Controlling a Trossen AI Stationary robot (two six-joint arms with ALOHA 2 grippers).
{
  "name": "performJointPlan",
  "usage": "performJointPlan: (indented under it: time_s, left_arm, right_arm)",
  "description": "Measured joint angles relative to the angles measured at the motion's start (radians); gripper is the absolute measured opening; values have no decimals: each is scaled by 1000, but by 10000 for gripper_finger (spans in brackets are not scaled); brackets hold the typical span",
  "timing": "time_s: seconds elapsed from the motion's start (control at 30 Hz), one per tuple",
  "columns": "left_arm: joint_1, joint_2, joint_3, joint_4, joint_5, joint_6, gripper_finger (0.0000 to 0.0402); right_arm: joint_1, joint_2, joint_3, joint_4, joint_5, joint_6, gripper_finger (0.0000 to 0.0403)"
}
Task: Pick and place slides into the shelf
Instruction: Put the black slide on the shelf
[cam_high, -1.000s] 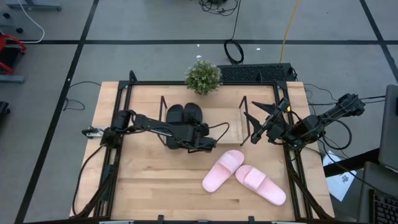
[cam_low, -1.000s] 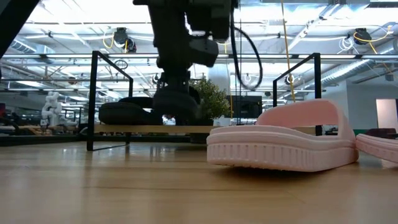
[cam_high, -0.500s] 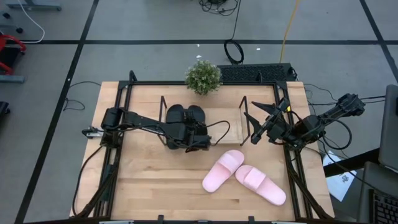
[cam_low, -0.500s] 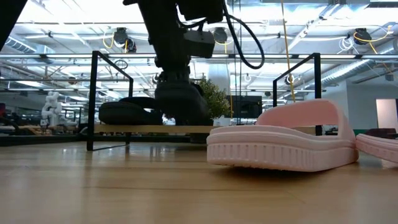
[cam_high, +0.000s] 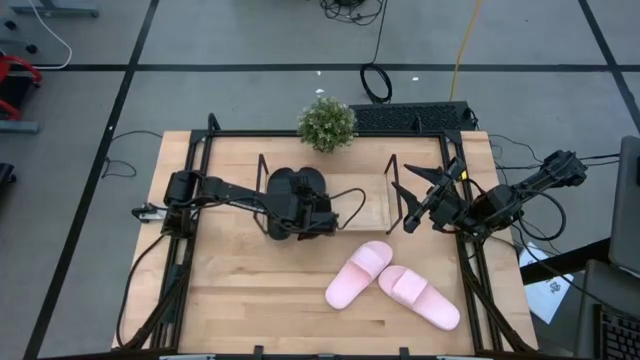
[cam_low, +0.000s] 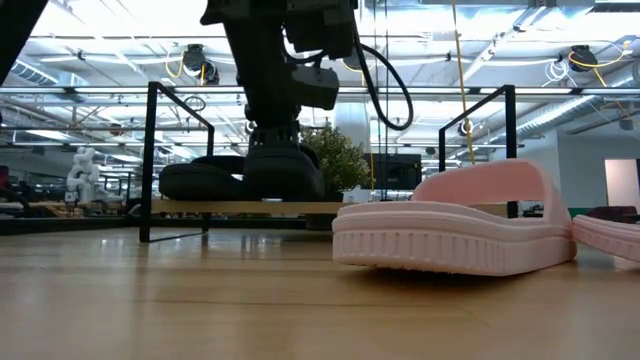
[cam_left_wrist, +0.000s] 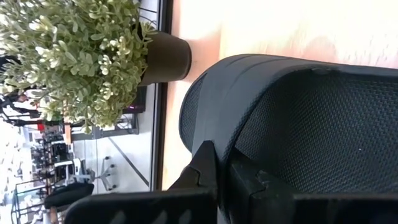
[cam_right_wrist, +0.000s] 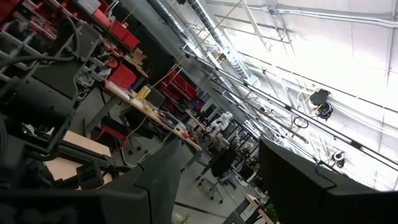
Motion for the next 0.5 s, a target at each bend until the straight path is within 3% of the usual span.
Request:
performJointPlan:
  time_s: [0.5]
  left_arm:
    - [22, 8, -1, 3, 28, -9, 0]
  right_arm:
    - [0, 0, 0, 0, 0, 0, 205]
